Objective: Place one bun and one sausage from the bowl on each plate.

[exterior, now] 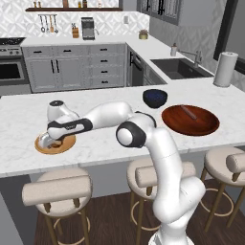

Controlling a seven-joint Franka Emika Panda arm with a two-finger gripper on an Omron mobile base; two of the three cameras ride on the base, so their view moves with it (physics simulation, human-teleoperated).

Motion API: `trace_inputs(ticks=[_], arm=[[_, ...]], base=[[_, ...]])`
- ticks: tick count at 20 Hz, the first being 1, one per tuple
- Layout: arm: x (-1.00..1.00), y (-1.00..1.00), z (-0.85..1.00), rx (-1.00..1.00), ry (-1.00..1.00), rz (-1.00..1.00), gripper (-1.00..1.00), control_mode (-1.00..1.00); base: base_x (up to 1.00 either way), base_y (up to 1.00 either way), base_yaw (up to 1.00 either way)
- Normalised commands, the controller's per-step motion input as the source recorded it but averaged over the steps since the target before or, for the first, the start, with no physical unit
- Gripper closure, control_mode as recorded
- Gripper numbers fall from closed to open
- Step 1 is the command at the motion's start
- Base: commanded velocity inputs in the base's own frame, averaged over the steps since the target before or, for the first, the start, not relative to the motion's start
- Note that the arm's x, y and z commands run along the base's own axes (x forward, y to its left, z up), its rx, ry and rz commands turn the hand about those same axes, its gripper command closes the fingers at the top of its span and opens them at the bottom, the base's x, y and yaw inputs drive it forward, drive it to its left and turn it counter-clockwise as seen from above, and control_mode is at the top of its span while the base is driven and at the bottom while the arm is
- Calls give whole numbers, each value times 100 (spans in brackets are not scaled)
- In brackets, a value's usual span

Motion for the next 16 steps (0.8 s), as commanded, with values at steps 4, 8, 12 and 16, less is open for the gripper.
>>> trace_inputs(ticks=[4,8,12,16], arm=[[0,-7,18,0,0,0,-100,-100],[-25,-28,52,0,-4,0,-100,-100],[-73,-68,54,1,-7,0,-100,-100],[-70,-96,27,0,-4,0,-100,-100]], base=[[0,0,0],[0,0,0],[0,0,0],[0,0,0]])
